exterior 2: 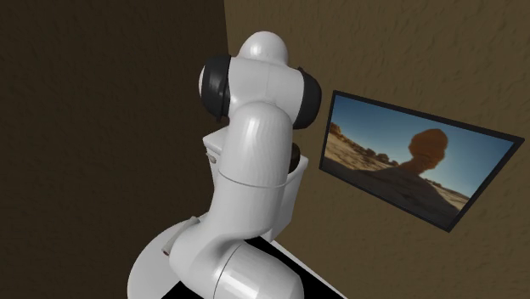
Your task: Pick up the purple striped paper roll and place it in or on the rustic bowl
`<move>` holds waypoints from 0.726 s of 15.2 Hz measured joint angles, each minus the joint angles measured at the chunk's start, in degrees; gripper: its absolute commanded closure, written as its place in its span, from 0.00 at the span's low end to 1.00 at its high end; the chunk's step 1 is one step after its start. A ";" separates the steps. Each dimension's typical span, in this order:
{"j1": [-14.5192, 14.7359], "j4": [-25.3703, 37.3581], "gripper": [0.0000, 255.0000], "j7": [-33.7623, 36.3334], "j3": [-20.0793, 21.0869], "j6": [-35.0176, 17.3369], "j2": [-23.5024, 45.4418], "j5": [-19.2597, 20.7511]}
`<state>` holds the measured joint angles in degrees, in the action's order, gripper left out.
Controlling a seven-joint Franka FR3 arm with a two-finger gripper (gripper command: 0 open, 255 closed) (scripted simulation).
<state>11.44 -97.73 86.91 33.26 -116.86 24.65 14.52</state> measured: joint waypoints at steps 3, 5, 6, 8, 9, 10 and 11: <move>-0.31 1.13 1.00 -0.58 0.33 2.00 -1.04 -0.73; -0.35 1.96 1.00 -0.77 0.52 3.24 -1.55 -1.08; -0.41 2.38 1.00 -0.92 0.60 3.89 -1.81 -1.27; -0.34 3.64 1.00 -1.11 0.66 5.18 -1.87 -1.41; -0.26 4.26 1.00 -1.09 0.78 5.99 -2.10 -1.57; -0.28 4.71 1.00 -1.20 0.87 6.64 -2.35 -1.75; -0.37 4.82 1.00 -1.29 0.99 7.15 -2.79 -2.00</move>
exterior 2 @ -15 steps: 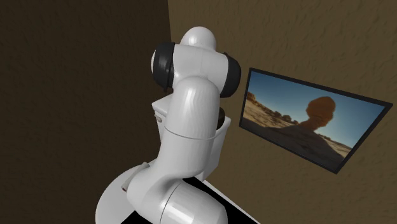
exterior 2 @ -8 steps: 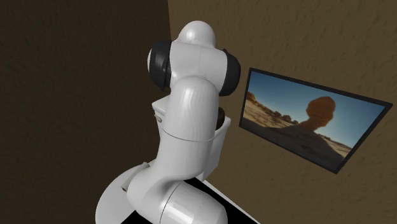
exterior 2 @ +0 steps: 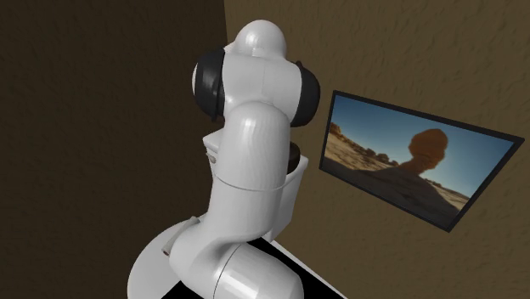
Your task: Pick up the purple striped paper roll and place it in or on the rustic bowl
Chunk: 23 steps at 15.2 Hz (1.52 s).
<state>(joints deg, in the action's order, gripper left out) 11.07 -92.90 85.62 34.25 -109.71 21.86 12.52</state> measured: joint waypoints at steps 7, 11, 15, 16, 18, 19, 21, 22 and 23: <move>0.14 4.55 1.00 -0.67 0.34 5.19 -0.84 -0.72; 0.42 7.13 1.00 -0.77 0.55 8.04 -1.19 -1.00; 0.58 9.73 1.00 -1.03 0.70 10.91 -1.55 -1.27; 0.82 10.92 1.00 -1.02 0.69 11.80 -1.23 -1.12; -1.25 8.00 1.00 -2.73 0.71 11.27 -4.02 -2.64; -2.61 5.96 1.00 -4.01 0.62 10.71 -5.84 -3.64; -5.29 1.71 1.00 -6.78 0.30 9.74 -9.83 -5.87; -6.28 0.69 1.00 -8.15 -0.03 9.57 -10.93 -6.52; -7.71 -1.53 1.00 -9.92 -0.36 9.56 -13.50 -7.99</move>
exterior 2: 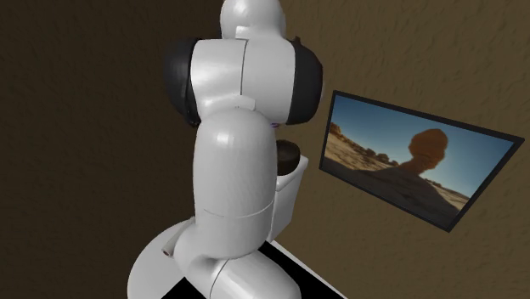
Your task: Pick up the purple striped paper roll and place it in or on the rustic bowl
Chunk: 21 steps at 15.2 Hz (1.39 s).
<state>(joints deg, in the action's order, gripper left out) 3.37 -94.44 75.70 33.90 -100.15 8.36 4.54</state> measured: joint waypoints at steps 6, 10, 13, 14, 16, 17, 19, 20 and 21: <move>-5.50 -8.60 1.00 -9.96 -3.67 -0.34 -9.95 -5.32; -6.60 -13.48 1.00 -12.96 -5.07 -2.62 -12.94 -6.77; -6.58 -15.93 1.00 -13.07 -5.06 -4.93 -13.11 -6.89; -6.53 -16.70 1.00 -12.97 -4.98 -5.83 -12.97 -6.84; -6.53 -16.71 0.00 -12.97 -4.98 -5.83 -12.96 -6.84; -6.27 -19.00 0.00 -11.18 -4.54 -7.39 -14.56 -6.09; -5.53 -24.35 0.00 -3.21 -2.19 -11.71 -18.16 -2.44; -5.26 -28.13 0.00 1.97 -0.47 -14.59 -20.10 -0.08; -5.37 -30.97 0.00 7.58 1.47 -16.79 -21.43 2.72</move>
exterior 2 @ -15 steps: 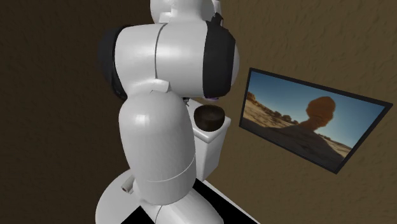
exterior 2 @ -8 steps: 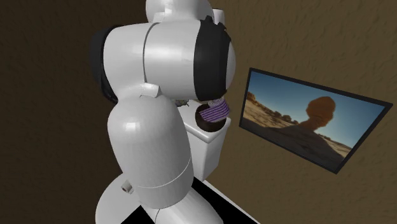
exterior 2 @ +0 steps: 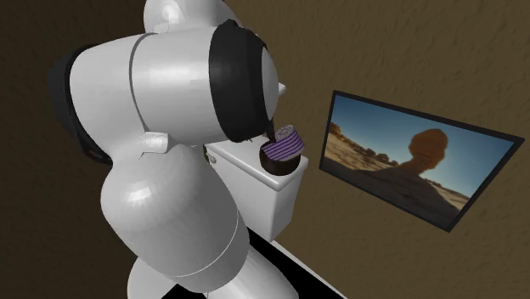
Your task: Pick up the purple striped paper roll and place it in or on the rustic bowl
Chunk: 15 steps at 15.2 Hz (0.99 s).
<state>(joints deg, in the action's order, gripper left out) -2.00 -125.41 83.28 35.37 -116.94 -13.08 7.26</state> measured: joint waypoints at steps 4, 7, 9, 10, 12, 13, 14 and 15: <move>-0.95 -5.52 0.00 13.29 4.87 -4.44 -1.37 6.85; -1.68 -6.68 0.00 15.28 5.52 -6.62 0.05 8.70; -2.10 -7.48 0.00 16.05 5.69 -8.03 0.91 9.68; -2.15 -7.71 0.00 16.06 5.64 -8.28 0.93 9.76; -2.19 -7.86 0.00 16.11 5.62 -8.47 0.94 9.83; -2.19 -7.88 0.00 16.11 5.62 -8.50 0.95 9.85; -2.20 -7.89 0.00 16.12 5.62 -8.51 0.96 9.86; -2.20 -7.89 0.00 16.12 5.62 -8.52 0.96 9.86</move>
<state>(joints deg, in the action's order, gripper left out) -4.20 -133.30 99.40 40.99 -125.46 -12.12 17.12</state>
